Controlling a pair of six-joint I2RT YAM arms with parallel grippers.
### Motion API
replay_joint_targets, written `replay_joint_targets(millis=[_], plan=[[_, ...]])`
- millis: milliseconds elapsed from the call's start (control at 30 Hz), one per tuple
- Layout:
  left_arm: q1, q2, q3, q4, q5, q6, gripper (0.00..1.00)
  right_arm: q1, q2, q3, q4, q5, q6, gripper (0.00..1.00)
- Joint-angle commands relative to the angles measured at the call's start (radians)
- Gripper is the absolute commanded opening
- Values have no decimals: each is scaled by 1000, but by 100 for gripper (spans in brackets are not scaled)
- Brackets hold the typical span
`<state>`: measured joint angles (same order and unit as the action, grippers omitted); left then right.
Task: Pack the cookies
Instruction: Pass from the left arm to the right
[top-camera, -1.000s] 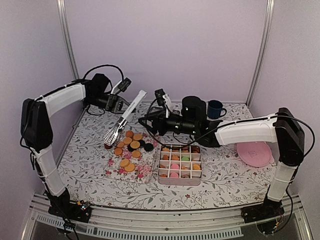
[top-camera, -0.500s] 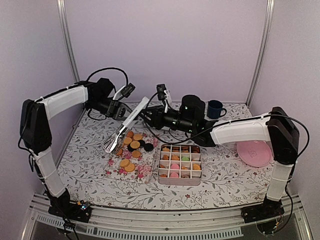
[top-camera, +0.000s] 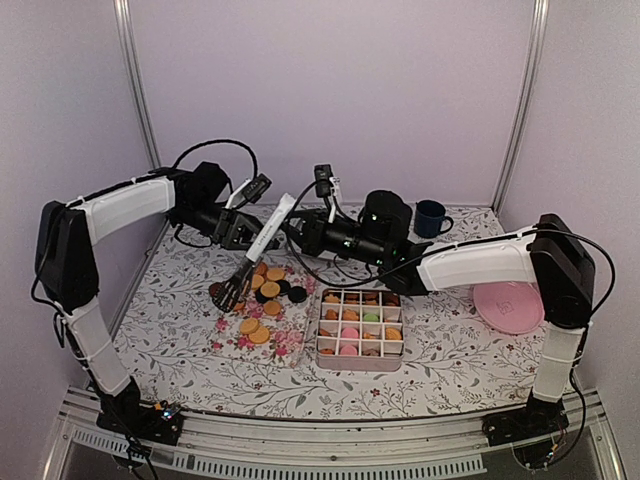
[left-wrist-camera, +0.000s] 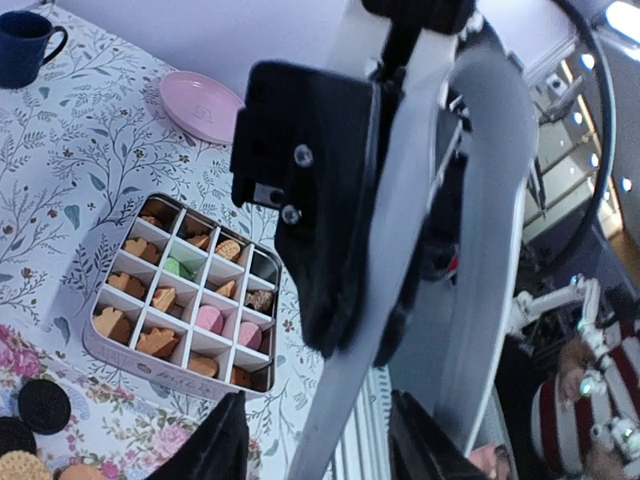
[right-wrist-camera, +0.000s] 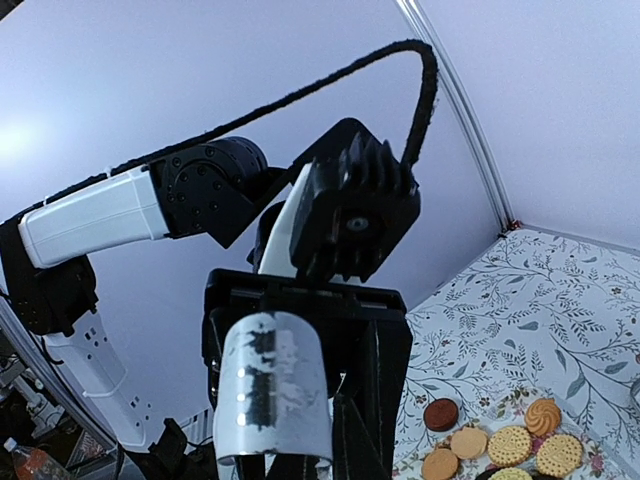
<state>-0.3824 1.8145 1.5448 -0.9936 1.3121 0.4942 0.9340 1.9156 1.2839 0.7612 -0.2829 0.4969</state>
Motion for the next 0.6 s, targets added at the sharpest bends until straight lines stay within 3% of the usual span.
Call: replay_joint_targets(millis=[0,133,367,467,567], plan=[[-18,-61,-79,-32,5,64,56,-8,-20,2,76,23,-16,0],[-14,-107,-167,-38,-26,130,55,-9,-43,-17,97,10,-23,0],[31,-126,-192,-163,-30,279,30,-8,-72,-48,98,-34,-36,0],[52,-125,-202,-176,-36,307,26,-8,-73,-51,101,-59,-34,0],[51,-121,-212,-165,-18,312,14,-8,-66,-46,108,-82,-25,0]])
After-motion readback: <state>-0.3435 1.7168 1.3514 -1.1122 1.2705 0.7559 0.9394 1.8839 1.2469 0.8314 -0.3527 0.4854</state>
